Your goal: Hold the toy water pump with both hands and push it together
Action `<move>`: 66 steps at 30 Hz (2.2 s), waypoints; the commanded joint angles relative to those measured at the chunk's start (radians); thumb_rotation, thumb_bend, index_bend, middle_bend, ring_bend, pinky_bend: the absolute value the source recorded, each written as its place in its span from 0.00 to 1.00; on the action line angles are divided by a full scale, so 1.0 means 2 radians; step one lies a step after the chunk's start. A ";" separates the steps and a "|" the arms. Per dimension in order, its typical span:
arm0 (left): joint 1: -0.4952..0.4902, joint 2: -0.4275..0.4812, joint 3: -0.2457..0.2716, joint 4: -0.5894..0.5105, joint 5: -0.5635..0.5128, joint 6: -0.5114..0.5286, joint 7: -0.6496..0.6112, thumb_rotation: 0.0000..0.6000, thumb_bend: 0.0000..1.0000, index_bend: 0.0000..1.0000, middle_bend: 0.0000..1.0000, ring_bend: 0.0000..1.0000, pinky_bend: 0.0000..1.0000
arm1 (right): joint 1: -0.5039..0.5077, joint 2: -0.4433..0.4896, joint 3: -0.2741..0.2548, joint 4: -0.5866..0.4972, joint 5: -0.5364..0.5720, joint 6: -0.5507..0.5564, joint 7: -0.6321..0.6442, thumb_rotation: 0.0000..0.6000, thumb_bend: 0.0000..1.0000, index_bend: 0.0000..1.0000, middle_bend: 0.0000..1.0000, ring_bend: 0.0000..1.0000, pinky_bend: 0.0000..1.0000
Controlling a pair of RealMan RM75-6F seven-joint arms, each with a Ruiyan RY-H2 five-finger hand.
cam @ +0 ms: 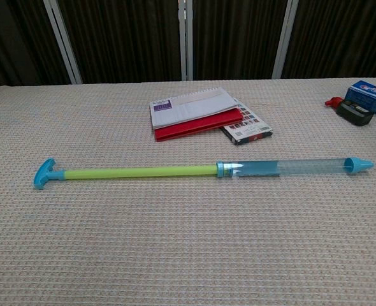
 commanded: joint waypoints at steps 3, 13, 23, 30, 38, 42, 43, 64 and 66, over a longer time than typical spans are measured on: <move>0.001 0.001 -0.001 -0.001 -0.002 0.000 0.000 1.00 0.00 0.00 0.00 0.00 0.00 | 0.001 -0.001 -0.001 0.002 -0.002 -0.004 0.004 1.00 0.00 0.00 0.00 0.00 0.00; -0.002 0.000 -0.005 0.000 -0.015 -0.011 0.003 1.00 0.00 0.00 0.00 0.00 0.00 | 0.059 -0.009 0.008 0.009 0.040 -0.126 0.009 1.00 0.00 0.00 0.53 0.56 0.39; -0.006 -0.005 -0.011 0.006 -0.047 -0.032 0.028 1.00 0.00 0.00 0.00 0.00 0.00 | 0.171 -0.066 0.049 0.079 0.132 -0.304 -0.015 1.00 0.00 0.03 1.00 1.00 1.00; -0.010 -0.012 -0.014 0.011 -0.061 -0.043 0.041 1.00 0.00 0.00 0.00 0.00 0.00 | 0.217 -0.122 0.064 0.137 0.180 -0.355 -0.041 1.00 0.00 0.24 1.00 1.00 1.00; -0.016 -0.019 -0.017 0.016 -0.073 -0.055 0.050 1.00 0.00 0.00 0.00 0.00 0.00 | 0.241 -0.164 0.065 0.183 0.208 -0.377 -0.055 1.00 0.07 0.37 1.00 1.00 1.00; -0.018 -0.020 -0.018 0.018 -0.077 -0.059 0.051 1.00 0.00 0.00 0.00 0.00 0.00 | 0.247 -0.176 0.062 0.197 0.211 -0.379 -0.060 1.00 0.12 0.40 1.00 1.00 1.00; -0.018 -0.020 -0.019 0.018 -0.078 -0.059 0.052 1.00 0.00 0.00 0.00 0.00 0.00 | 0.248 -0.179 0.060 0.202 0.212 -0.381 -0.063 1.00 0.14 0.40 1.00 1.00 1.00; -0.026 -0.023 -0.020 0.023 -0.089 -0.075 0.047 1.00 0.00 0.00 0.00 0.00 0.00 | 0.260 -0.207 0.050 0.237 0.228 -0.387 -0.063 1.00 0.28 0.60 1.00 1.00 1.00; -0.030 -0.024 -0.022 0.025 -0.092 -0.081 0.047 1.00 0.00 0.00 0.01 0.00 0.01 | 0.261 -0.206 0.049 0.236 0.228 -0.387 -0.062 1.00 0.31 0.62 1.00 1.00 1.00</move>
